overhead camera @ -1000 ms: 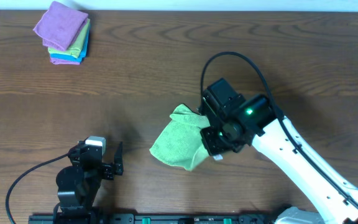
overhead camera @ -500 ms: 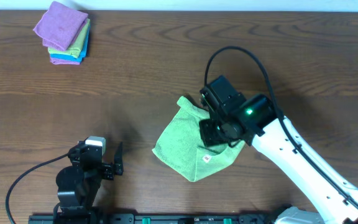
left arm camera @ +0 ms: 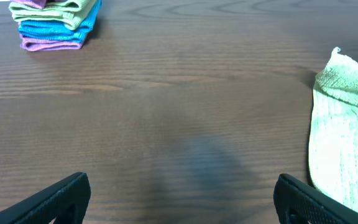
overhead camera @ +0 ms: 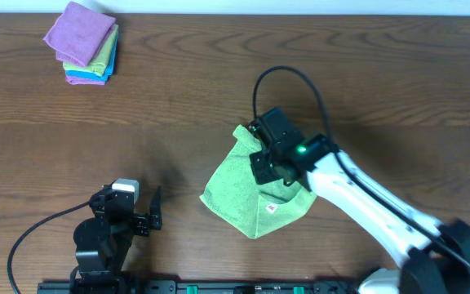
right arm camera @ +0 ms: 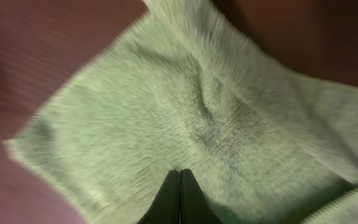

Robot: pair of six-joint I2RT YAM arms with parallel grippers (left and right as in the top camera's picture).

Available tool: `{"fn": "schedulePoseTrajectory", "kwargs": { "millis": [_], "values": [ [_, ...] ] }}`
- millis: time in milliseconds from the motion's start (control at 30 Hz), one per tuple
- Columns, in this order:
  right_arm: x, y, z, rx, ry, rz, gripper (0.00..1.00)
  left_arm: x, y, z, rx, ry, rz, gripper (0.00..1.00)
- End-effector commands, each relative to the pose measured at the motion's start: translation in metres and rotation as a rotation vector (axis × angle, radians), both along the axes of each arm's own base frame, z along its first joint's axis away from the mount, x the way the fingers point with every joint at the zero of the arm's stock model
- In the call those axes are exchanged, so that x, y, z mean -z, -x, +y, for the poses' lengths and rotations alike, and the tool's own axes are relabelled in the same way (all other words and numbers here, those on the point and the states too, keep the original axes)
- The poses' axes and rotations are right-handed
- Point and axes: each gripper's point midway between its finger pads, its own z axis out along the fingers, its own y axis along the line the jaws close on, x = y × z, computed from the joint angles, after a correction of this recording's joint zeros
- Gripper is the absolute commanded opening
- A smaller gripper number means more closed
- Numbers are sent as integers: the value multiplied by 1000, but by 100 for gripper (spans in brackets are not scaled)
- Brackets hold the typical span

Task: Fold the cloth
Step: 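Spread the green cloth flat with the right gripper, then release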

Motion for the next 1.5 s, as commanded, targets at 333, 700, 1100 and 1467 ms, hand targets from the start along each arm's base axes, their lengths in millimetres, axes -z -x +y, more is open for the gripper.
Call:
{"fn": "schedulePoseTrajectory", "kwargs": {
  "millis": [333, 700, 1100, 1467],
  "values": [
    [87, -7, 6, -45, 91, 95, 2, 9, 1, 1, -10, 7, 22, 95],
    [117, -49, 38, -65, -13, -40, 1, 9, 1, 1, -10, 7, 22, 95],
    [49, -161, 57, 57, -276, -444, 1, 9, 1, 1, -10, 7, 22, 95],
    [-113, -165, 93, -81, -586, -528, 1, 9, 1, 1, -10, 7, 22, 95]
  ]
}}
